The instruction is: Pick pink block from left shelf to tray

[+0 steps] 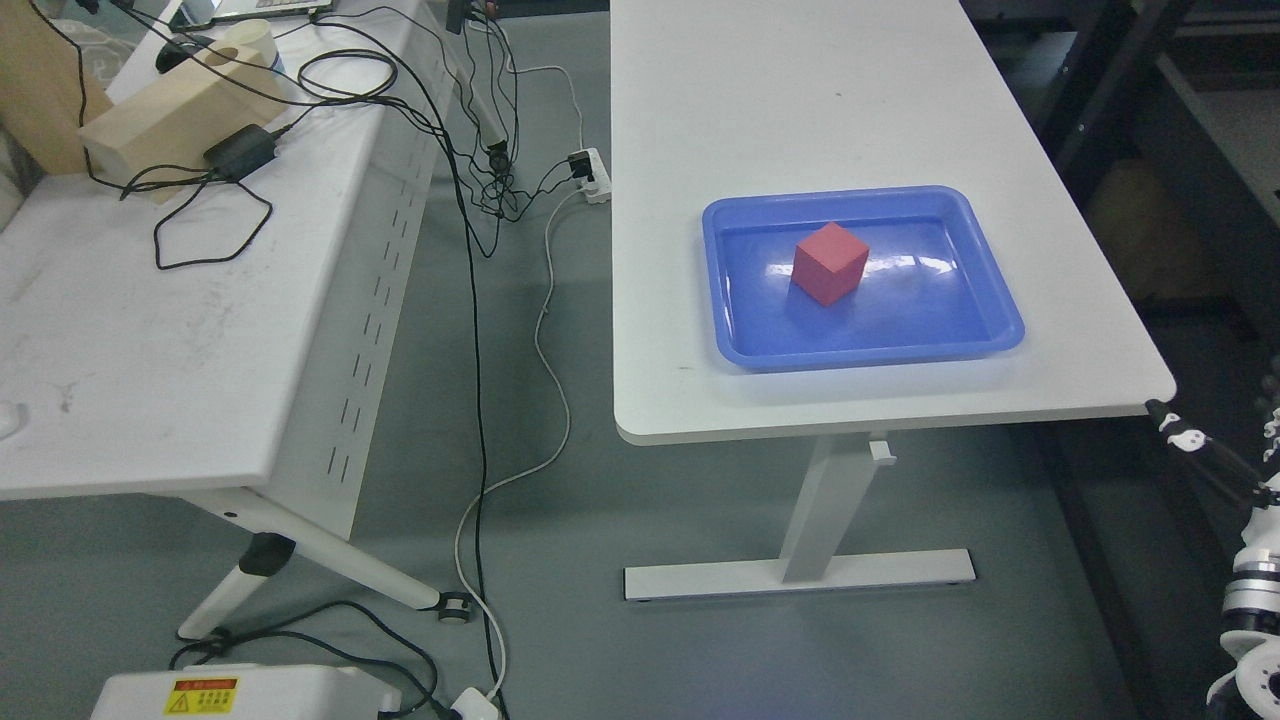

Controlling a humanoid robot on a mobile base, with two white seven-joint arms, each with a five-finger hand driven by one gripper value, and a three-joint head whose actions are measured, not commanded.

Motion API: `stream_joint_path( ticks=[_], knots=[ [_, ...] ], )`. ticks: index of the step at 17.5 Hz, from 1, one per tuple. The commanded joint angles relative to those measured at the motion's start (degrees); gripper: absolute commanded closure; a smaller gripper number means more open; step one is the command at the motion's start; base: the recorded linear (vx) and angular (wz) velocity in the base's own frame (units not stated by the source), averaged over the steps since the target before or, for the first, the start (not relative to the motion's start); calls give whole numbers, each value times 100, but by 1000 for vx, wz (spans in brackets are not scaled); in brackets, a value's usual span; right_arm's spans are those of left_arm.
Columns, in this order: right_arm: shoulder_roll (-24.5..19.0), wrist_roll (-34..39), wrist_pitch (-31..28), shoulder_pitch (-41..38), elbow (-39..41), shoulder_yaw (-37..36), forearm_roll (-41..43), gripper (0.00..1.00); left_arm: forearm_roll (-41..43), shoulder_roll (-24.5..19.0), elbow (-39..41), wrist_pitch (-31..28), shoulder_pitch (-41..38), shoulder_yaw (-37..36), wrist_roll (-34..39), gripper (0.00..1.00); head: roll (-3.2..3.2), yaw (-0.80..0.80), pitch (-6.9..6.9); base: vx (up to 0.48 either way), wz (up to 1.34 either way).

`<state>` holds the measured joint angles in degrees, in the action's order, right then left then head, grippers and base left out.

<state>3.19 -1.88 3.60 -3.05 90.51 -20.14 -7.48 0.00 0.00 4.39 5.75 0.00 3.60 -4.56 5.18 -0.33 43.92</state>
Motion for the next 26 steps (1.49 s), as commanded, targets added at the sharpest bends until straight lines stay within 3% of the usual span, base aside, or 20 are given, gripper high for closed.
stream_joint_path(
  ticks=[1,7,26],
  knots=[
    [6,818,9,-2,-24,107,203,0,9,-100,0,5,-53,0,-1,0,0,0,0,-163,-441],
    [6,1382,0,-11,-42,160,212,0,9,-100,0,5,-53,0,-1,0,0,0,0,-178,-377],
    [24,1401,9,-2,-59,195,212,0,9,-100,0,5,-53,0,-1,0,0,0,0,-255,27]
  ],
)
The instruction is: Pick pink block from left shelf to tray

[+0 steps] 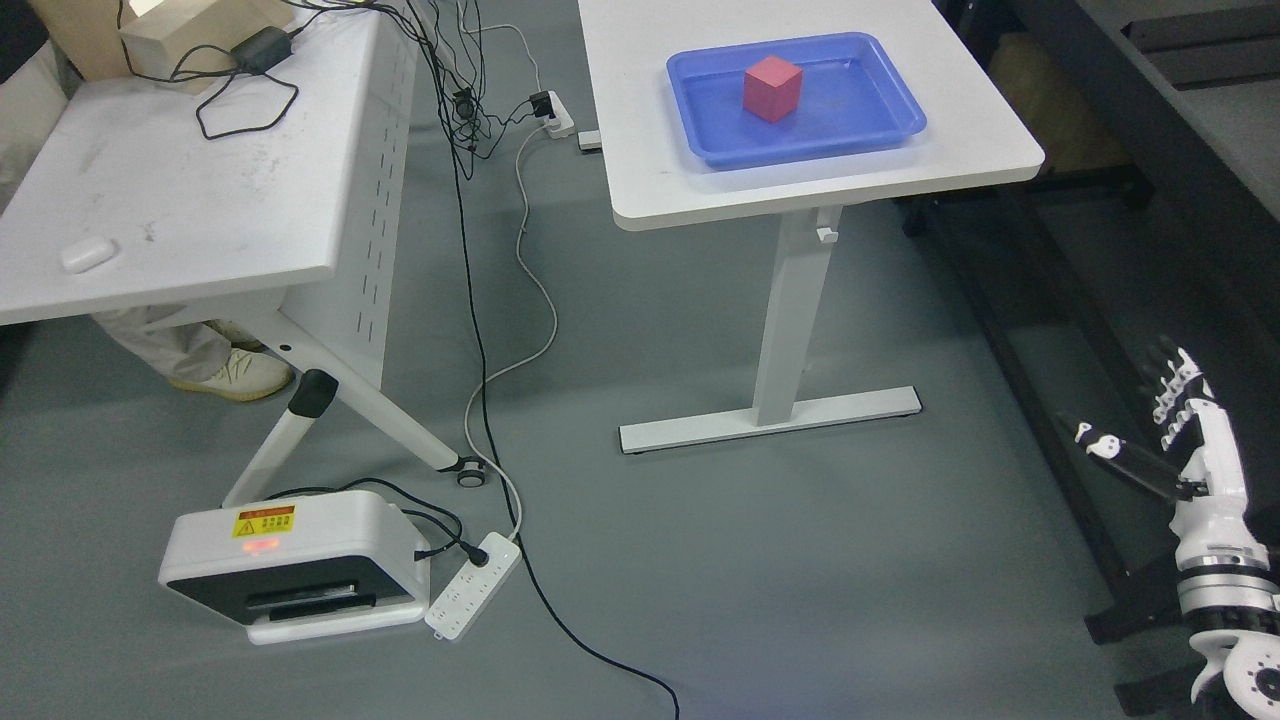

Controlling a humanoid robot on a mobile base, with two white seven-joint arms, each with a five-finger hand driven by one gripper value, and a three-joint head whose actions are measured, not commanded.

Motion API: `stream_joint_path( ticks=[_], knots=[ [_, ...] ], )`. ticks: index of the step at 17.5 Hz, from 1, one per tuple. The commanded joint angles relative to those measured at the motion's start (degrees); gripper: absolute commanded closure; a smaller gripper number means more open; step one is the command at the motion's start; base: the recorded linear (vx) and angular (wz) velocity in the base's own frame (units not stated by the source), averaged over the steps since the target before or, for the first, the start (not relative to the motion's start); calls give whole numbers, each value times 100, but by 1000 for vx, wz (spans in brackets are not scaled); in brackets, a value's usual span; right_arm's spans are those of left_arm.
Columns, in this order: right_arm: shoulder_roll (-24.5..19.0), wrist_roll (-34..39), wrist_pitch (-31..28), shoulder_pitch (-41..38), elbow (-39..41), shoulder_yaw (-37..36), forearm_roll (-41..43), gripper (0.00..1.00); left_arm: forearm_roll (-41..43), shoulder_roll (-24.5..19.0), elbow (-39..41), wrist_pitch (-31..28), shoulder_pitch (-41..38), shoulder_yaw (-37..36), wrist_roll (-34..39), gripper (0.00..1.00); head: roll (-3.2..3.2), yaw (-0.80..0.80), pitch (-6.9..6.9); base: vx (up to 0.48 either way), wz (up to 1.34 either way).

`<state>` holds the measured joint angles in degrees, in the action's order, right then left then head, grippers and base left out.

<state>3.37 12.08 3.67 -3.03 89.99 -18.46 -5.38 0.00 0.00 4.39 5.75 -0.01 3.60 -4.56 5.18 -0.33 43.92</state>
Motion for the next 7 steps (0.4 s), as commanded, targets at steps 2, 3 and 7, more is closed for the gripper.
stream_joint_path(
  ticks=[2,3,7],
  knots=[
    [6,14,3,-5,-8,26,2,0,9,-100,0,5,-52,0,-1,0,0,0,0,-214,-12],
    [6,14,3,-13,-8,26,2,0,9,-100,0,5,-52,0,-1,0,0,0,0,-203,0],
    [6,14,3,-5,-8,18,2,0,9,-100,0,5,-52,0,-1,0,0,0,0,-155,0]
  ],
)
